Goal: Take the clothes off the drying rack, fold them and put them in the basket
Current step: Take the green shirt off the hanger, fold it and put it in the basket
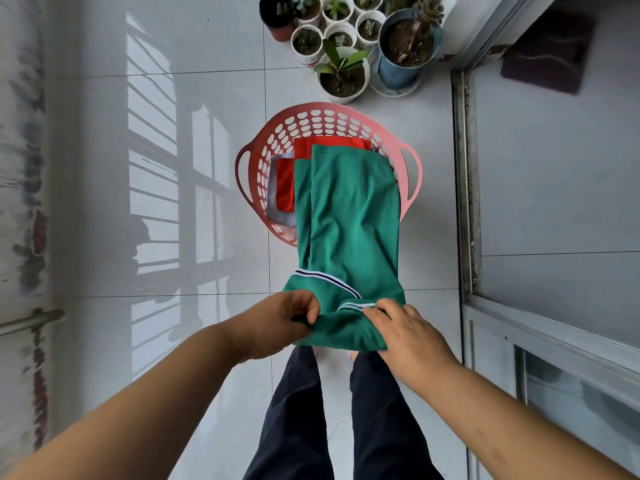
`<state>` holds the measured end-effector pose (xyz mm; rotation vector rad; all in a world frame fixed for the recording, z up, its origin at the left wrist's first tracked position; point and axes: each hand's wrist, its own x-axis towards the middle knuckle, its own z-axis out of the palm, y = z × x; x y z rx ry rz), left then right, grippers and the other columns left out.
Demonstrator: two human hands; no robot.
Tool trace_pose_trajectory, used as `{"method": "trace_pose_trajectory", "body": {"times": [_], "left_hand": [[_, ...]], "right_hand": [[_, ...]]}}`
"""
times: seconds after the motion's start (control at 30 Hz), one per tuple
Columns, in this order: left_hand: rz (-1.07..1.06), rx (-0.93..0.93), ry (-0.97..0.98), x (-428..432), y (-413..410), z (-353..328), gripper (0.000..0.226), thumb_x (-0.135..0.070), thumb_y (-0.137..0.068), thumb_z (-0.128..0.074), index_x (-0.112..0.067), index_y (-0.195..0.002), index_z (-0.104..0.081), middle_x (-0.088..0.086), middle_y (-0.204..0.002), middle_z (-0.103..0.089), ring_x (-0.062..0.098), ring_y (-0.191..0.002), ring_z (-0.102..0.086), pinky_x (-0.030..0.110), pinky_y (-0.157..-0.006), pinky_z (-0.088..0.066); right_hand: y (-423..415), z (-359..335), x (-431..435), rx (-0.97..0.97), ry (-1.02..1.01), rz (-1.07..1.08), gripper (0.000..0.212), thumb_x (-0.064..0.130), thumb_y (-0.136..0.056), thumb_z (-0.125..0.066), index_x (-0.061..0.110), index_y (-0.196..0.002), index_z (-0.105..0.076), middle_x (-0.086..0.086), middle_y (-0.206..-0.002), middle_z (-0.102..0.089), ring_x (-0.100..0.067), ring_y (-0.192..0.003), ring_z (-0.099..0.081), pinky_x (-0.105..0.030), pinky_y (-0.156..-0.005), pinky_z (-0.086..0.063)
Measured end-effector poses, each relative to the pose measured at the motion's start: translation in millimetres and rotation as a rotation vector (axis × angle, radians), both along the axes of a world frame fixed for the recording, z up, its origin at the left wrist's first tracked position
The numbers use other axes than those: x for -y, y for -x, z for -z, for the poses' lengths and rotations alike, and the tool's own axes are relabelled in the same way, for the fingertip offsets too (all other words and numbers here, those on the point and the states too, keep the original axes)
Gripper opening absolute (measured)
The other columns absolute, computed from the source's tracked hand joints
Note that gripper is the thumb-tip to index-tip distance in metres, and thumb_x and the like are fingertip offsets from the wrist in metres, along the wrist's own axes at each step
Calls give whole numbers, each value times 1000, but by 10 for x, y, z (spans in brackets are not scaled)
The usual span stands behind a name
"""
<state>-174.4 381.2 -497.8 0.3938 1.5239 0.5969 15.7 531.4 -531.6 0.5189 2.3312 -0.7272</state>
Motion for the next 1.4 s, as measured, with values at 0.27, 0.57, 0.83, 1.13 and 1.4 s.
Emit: {"method": "trace_pose_trajectory", "body": {"times": [0.27, 0.57, 0.83, 1.13, 1.4], "left_hand": [[402, -177, -135, -332, 105, -31, 35, 5, -73, -45, -30, -73, -47, -8, -72, -48, 9, -65, -42, 22, -62, -39], [403, -440, -231, -69, 186, 158, 102, -30, -74, -81, -44, -149, -14, -4, -157, -16, 19, -141, -30, 33, -113, -35], [57, -163, -127, -72, -118, 373, 123, -29, -71, -86, -44, -151, 6, -8, -159, -14, -1, -137, -31, 12, -104, -34], [-357, 119, 352, -624, 206, 305, 60, -59, -78, -67, -20, -123, -58, -4, -115, -61, 20, -107, -56, 39, -90, -42], [478, -394, 266, -738, 144, 294, 51, -3, -89, -39, -19, -136, -51, 8, -133, -57, 29, -119, -54, 33, -98, -43]], "right_hand": [[4, -33, -35, 15, 22, -62, 46, 37, -94, -56, 34, -138, -45, 11, -127, -52, -21, -115, -49, -33, -89, -48], [84, -56, -318, 106, 100, 10, 25, 36, -95, -47, 34, -119, -55, 11, -114, -59, -19, -112, -50, -34, -85, -48], [295, -9, -511, 122, 131, -102, 28, 44, -96, -51, 34, -121, -55, 11, -115, -57, -19, -113, -47, -35, -90, -47], [382, -119, -245, -11, 107, -281, 49, 21, -96, -47, 41, -140, -43, 6, -122, -48, -22, -108, -42, -34, -80, -46], [351, -243, -216, -137, 77, -280, 52, 18, -63, -80, 39, -108, -69, 10, -90, -61, -18, -76, -56, -25, -46, -38]]}}
